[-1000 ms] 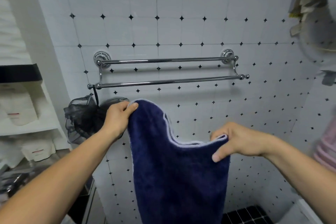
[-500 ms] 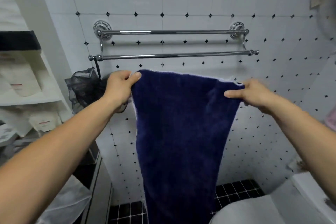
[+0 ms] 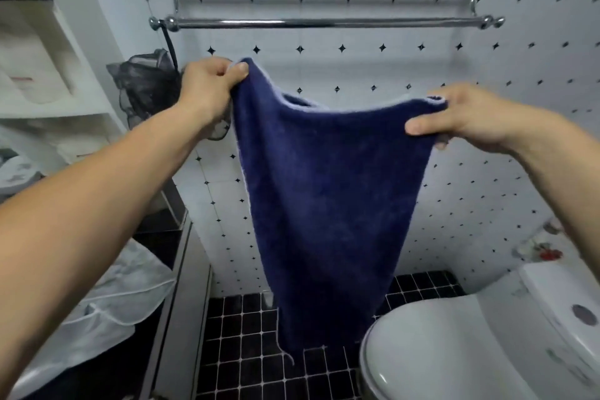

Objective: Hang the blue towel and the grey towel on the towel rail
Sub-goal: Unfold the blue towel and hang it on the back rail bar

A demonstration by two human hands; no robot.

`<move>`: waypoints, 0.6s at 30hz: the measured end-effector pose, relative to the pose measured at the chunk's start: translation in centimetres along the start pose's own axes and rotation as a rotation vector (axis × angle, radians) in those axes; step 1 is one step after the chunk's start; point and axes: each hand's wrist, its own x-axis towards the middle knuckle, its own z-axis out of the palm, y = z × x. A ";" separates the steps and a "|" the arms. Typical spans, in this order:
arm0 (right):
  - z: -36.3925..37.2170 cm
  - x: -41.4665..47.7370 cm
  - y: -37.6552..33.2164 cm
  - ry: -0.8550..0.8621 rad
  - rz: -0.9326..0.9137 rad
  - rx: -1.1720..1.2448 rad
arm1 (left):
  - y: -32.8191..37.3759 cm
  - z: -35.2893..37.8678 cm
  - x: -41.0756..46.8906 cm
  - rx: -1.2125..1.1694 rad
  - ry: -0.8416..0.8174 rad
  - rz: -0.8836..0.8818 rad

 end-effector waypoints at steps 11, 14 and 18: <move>2.1 0.7 2.2 0.207 0.115 -0.097 | -0.6 0.9 -1.5 0.008 -0.065 -0.080; 2.3 -0.1 2.6 0.058 0.115 -0.092 | -1.0 0.9 -1.9 0.004 -0.100 -0.107; 4.4 -1.4 2.1 -0.231 0.002 0.011 | -0.7 0.9 -2.2 -0.013 -0.092 -0.136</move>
